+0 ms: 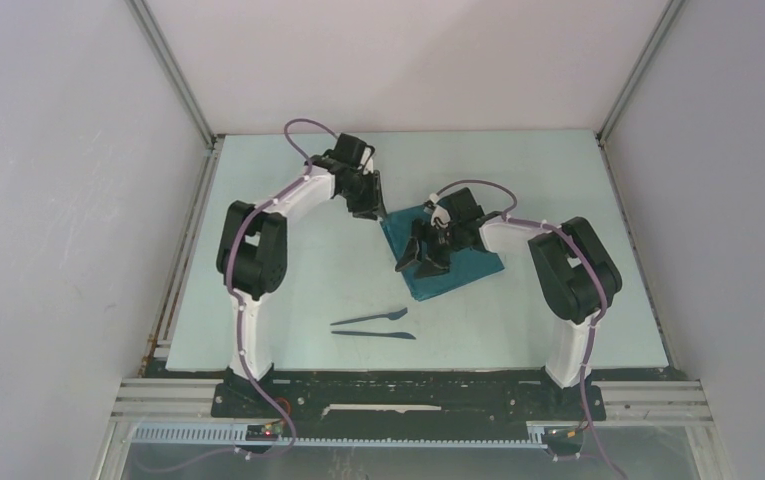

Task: Fold the napkin into a case and place the utensils inside
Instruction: Smooth out the square-folded napkin at the center of the board.

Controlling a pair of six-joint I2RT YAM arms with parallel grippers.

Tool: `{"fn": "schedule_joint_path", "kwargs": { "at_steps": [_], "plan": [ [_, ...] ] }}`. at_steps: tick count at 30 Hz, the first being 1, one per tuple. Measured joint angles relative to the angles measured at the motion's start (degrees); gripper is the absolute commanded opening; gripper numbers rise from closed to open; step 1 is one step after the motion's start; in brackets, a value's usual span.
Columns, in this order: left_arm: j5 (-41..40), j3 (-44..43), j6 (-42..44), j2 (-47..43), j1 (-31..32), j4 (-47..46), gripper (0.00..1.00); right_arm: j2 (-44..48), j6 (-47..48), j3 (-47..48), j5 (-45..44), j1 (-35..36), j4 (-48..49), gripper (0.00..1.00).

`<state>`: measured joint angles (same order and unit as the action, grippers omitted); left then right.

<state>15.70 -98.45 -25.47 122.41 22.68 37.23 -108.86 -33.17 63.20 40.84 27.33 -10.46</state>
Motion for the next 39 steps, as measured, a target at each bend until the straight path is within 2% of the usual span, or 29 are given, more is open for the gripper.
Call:
{"fn": "schedule_joint_path", "kwargs": {
  "at_steps": [6,13,18,26,30,39],
  "plan": [
    [5.1,3.6,-4.8,-5.2,0.0,-8.1,0.25,0.0,-1.6,0.0,1.7,-1.1,1.2,0.75],
    [11.3,2.4,-11.0,0.9,0.0,-17.1,0.17,0.0,-3.7,0.0,4.5,-0.9,3.9,0.75],
    [10.3,3.6,-11.6,5.5,-0.5,-17.0,0.16,-0.1,-4.2,-0.3,5.2,-0.7,5.2,0.75],
    [9.5,5.9,-11.6,6.1,-2.8,-17.1,0.16,-0.1,-4.1,-4.6,5.4,-0.7,6.0,0.75],
    [9.1,5.9,-11.3,6.1,-2.8,-17.0,0.18,-0.1,-3.6,-5.3,4.3,-0.7,4.7,0.75],
    [7.9,5.4,-8.5,5.0,-2.8,-14.4,0.35,2.9,-1.9,-5.2,2.3,-1.3,0.9,0.76]
  ]
}}
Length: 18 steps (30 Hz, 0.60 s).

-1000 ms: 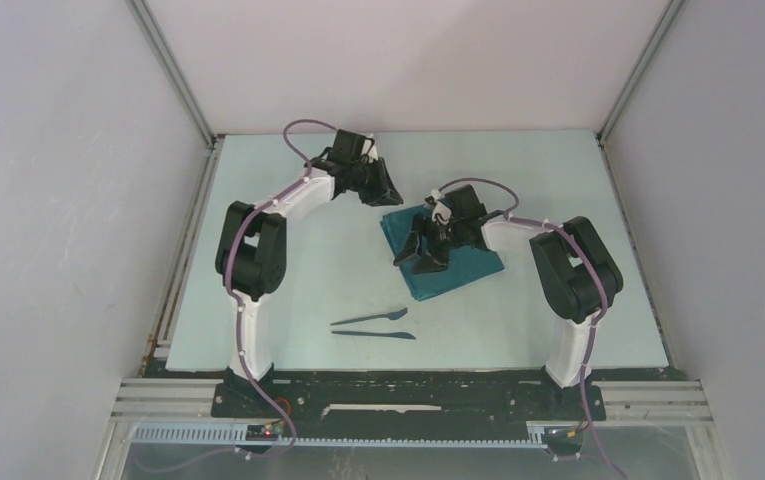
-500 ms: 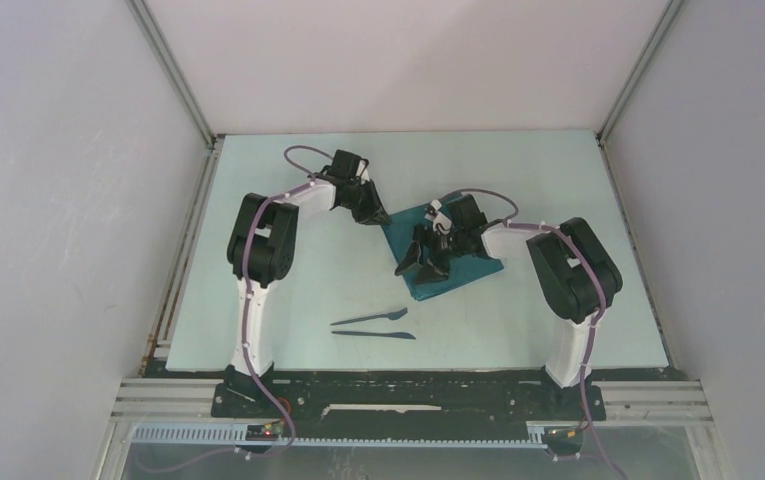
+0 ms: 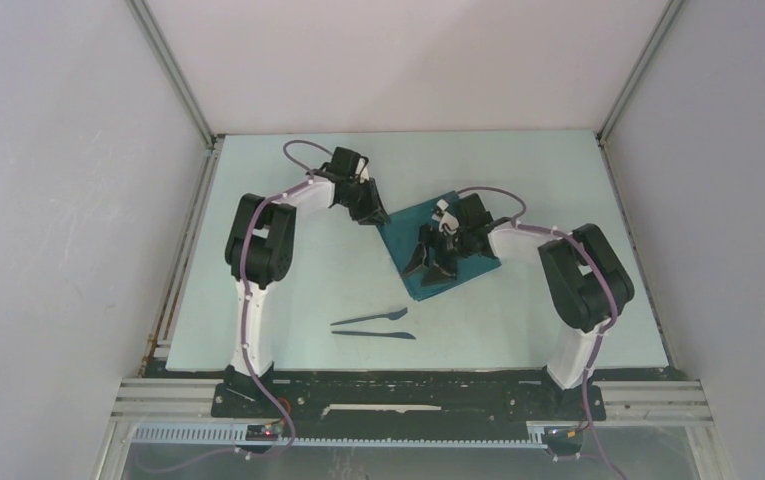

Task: Fold the napkin into a case and place the utensils inside
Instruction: Smooth out the square-folded napkin at the center of the board.

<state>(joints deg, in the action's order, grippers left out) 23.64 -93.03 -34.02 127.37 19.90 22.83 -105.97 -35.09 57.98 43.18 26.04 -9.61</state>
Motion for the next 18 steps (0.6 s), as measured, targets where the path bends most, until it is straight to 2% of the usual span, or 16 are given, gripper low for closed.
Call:
{"fn": "schedule_joint_path", "kwargs": {
  "at_steps": [3,8,13,18],
  "plan": [
    [-0.5,-1.1,1.0,-0.4,0.0,2.2,0.40,3.0,1.8,0.2,-1.5,-2.1,-3.4,0.76],
    [1.1,-2.3,1.0,-1.7,0.0,3.2,0.47,7.4,3.9,0.6,-3.3,-11.3,-7.0,0.76],
    [2.6,-3.5,0.8,-1.9,0.1,3.2,0.45,8.8,4.4,0.3,-4.2,-20.3,-8.2,0.76],
    [3.6,-4.2,0.0,-1.3,0.1,2.6,0.42,8.0,5.0,-0.6,-4.1,-23.9,-8.4,0.76]
  ]
}}
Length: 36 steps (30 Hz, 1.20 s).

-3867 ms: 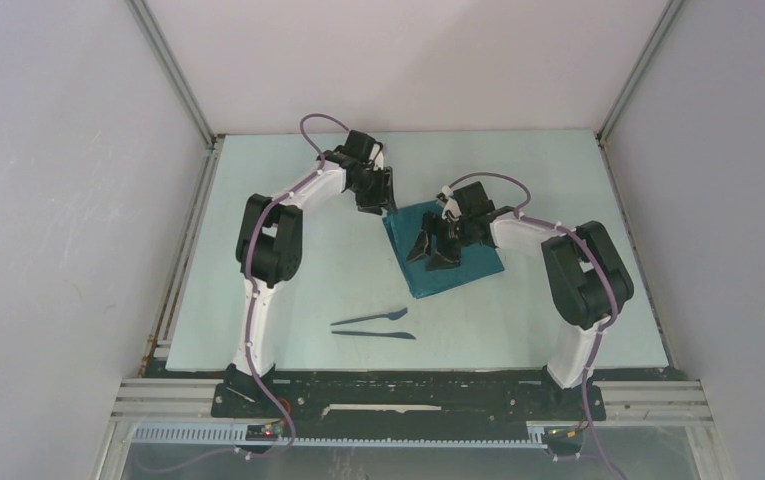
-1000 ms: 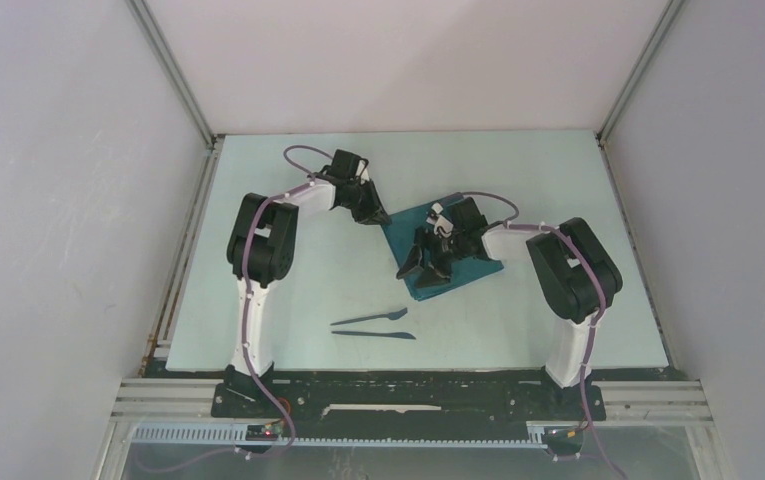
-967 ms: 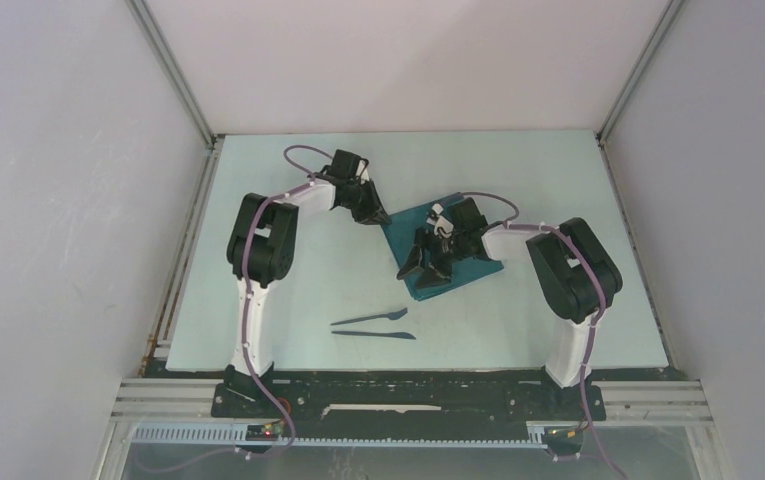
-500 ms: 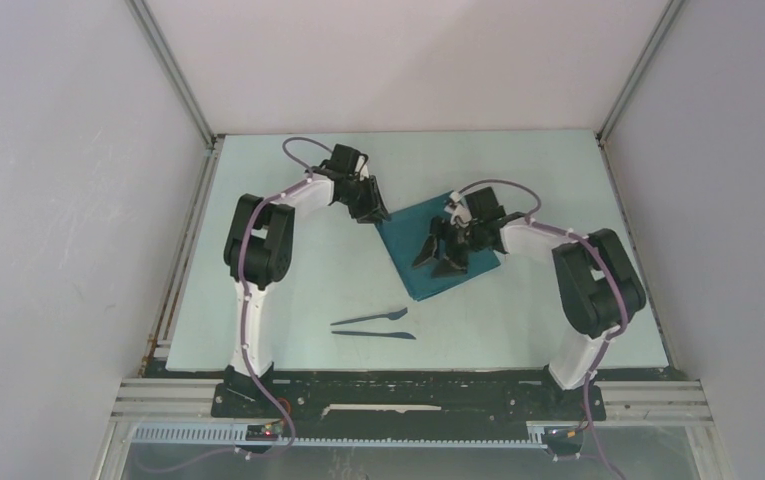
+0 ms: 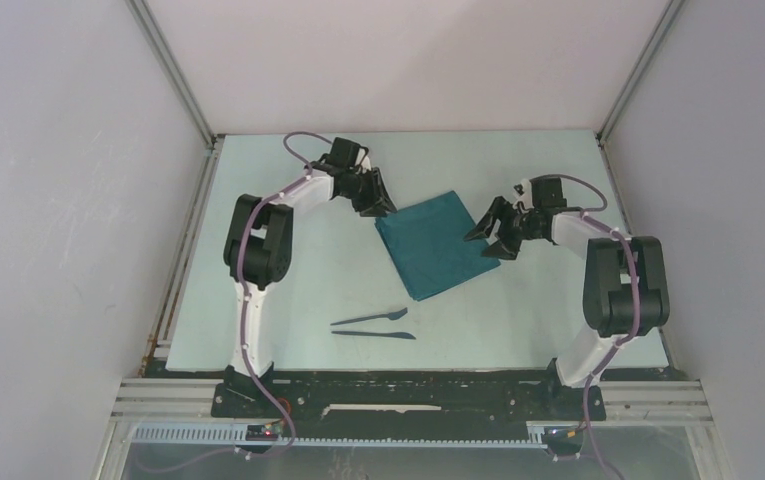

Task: Fold the napkin into a case and place the utensils inside
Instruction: Smooth out the square-folded napkin at the center of the board.

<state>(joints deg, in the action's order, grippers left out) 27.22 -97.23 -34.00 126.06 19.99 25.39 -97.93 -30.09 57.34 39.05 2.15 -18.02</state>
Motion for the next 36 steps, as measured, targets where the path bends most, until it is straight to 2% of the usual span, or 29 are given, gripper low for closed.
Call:
{"fn": "schedule_joint_path", "kwargs": {
  "at_steps": [11,22,28,32,36],
  "plan": [
    [-2.4,4.0,-0.6,1.4,-0.8,-1.2,0.38,-5.6,0.4,-2.1,0.7,-4.9,1.2,0.75],
    [-1.9,12.8,-2.4,-3.1,-0.8,-8.0,0.39,-6.7,-1.4,-2.0,2.4,-7.8,2.3,0.76],
    [-1.2,18.4,-3.7,-6.1,-0.7,-10.3,0.42,-8.2,-0.9,1.1,1.2,-8.7,0.0,0.76],
    [-1.1,20.4,-4.5,-7.4,-0.3,-11.5,0.48,-8.6,1.2,4.8,-3.1,-8.7,-3.0,0.77],
    [-2.6,19.8,-3.0,-8.8,0.3,-7.5,0.52,-6.8,2.3,5.8,-4.7,-6.7,-3.5,0.79]
  ]
}}
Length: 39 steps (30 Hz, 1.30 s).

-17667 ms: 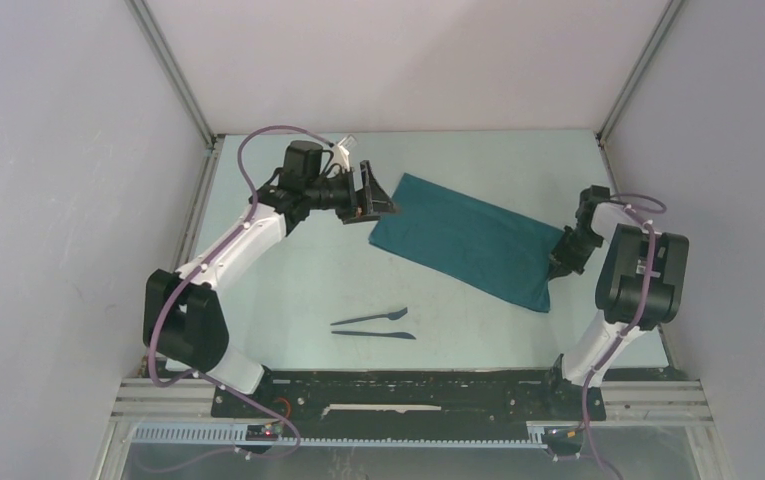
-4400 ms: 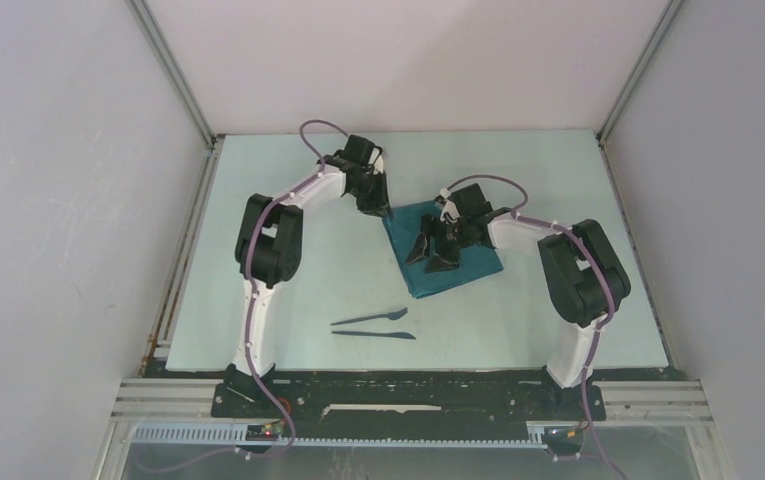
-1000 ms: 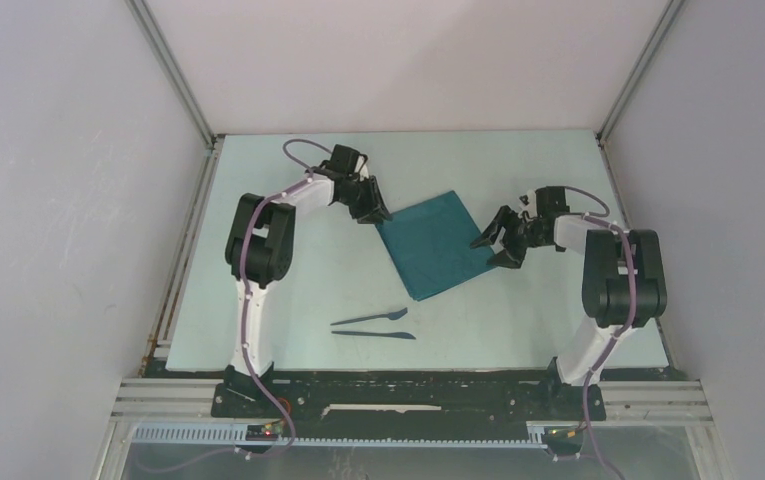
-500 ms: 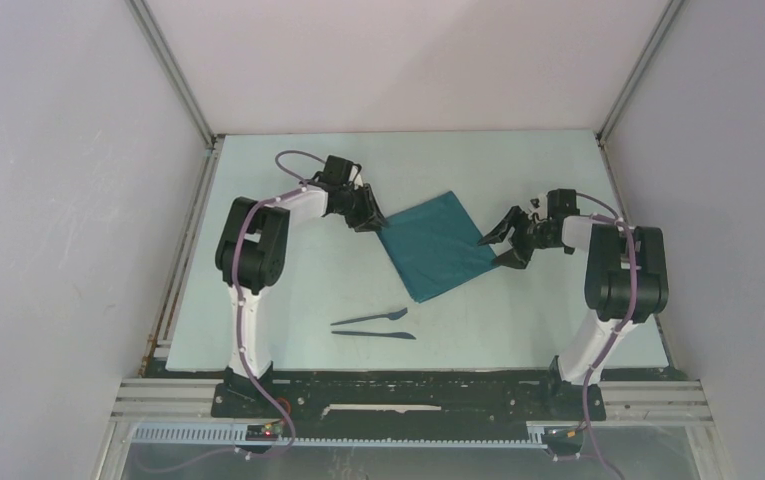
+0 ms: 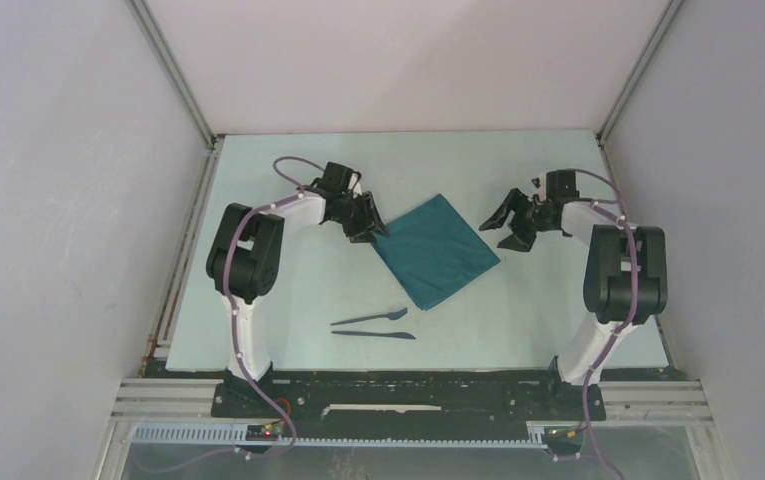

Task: Fold the napkin into a case and place the utensils inside
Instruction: Smooth out the square-folded napkin at the center of the board.

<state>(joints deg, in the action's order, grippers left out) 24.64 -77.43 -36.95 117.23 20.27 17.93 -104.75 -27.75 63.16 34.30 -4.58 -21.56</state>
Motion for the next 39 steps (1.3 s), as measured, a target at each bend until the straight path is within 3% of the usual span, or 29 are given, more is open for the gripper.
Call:
{"fn": "schedule_joint_path", "kwargs": {
  "at_steps": [6,12,17,39],
  "plan": [
    [2.9,-2.7,0.2,-1.2,0.5,2.4,0.50,0.3,-5.9,2.0,5.9,8.8,11.1,0.83],
    [5.2,-4.1,-0.8,-1.2,0.6,0.5,0.40,-11.2,-15.4,11.9,10.9,16.6,27.4,0.83],
    [5.3,-4.4,-1.2,1.1,0.2,-0.1,0.37,-19.4,-22.7,16.2,13.2,18.0,36.0,0.83],
    [6.0,0.5,-2.1,2.8,-2.4,-3.5,0.33,-35.8,-32.3,30.2,16.2,13.2,39.8,0.82]
  ]
}}
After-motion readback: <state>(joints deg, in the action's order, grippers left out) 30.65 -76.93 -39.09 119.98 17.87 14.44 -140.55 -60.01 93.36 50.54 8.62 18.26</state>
